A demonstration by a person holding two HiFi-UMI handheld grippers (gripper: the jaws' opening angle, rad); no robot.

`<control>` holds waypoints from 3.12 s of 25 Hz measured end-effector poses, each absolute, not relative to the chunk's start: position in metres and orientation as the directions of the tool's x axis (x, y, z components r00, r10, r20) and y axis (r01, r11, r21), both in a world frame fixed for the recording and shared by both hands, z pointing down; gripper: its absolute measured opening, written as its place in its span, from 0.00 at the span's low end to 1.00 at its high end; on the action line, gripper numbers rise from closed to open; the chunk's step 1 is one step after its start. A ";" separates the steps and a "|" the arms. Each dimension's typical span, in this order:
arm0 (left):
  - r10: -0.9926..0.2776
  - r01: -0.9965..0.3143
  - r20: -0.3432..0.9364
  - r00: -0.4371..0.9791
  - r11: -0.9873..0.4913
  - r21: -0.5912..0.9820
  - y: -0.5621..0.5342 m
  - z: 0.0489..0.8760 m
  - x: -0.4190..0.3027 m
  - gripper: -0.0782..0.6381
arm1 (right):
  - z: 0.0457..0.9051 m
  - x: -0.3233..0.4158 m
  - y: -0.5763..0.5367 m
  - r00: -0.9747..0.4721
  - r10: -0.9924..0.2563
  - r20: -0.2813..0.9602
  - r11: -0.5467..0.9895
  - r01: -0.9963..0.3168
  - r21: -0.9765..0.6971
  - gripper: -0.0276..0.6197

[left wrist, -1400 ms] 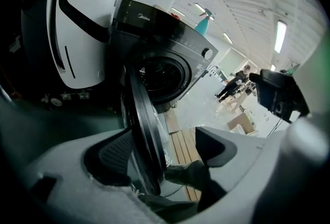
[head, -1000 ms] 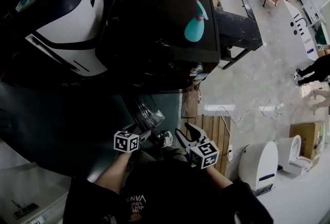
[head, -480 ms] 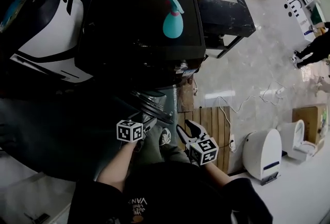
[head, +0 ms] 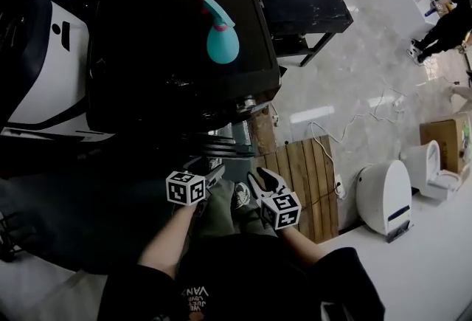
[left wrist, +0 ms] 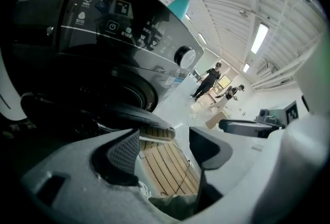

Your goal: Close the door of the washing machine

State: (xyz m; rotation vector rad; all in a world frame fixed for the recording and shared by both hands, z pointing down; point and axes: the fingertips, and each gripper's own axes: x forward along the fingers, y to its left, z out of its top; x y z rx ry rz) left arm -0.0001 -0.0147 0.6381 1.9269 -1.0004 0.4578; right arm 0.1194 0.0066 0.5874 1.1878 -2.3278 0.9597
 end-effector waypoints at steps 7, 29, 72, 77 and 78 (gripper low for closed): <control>-0.461 -0.770 0.619 0.636 -0.326 0.548 -0.046 0.636 0.003 0.53 | 0.622 0.106 -0.033 -0.537 -0.593 0.600 0.337 -0.842 -0.421 0.21; -0.560 -0.813 0.591 0.580 -0.354 0.463 -0.072 0.636 -0.039 0.30 | 0.691 0.081 -0.118 -0.436 -0.672 0.599 0.177 -0.879 -0.442 0.04; -0.749 -0.972 0.620 0.234 -0.162 0.171 -0.076 0.632 -0.138 0.12 | 0.682 0.077 -0.144 -0.472 -0.642 0.604 0.274 -0.877 -0.395 0.04; -0.766 -0.972 0.598 0.235 -0.169 0.166 -0.067 0.615 -0.134 0.12 | 0.660 0.079 -0.137 -0.485 -0.655 0.579 0.298 -0.870 -0.392 0.04; -0.772 -0.972 0.591 0.235 -0.168 0.166 -0.065 0.611 -0.132 0.12 | 0.654 0.080 -0.134 -0.491 -0.656 0.573 0.306 -0.867 -0.393 0.04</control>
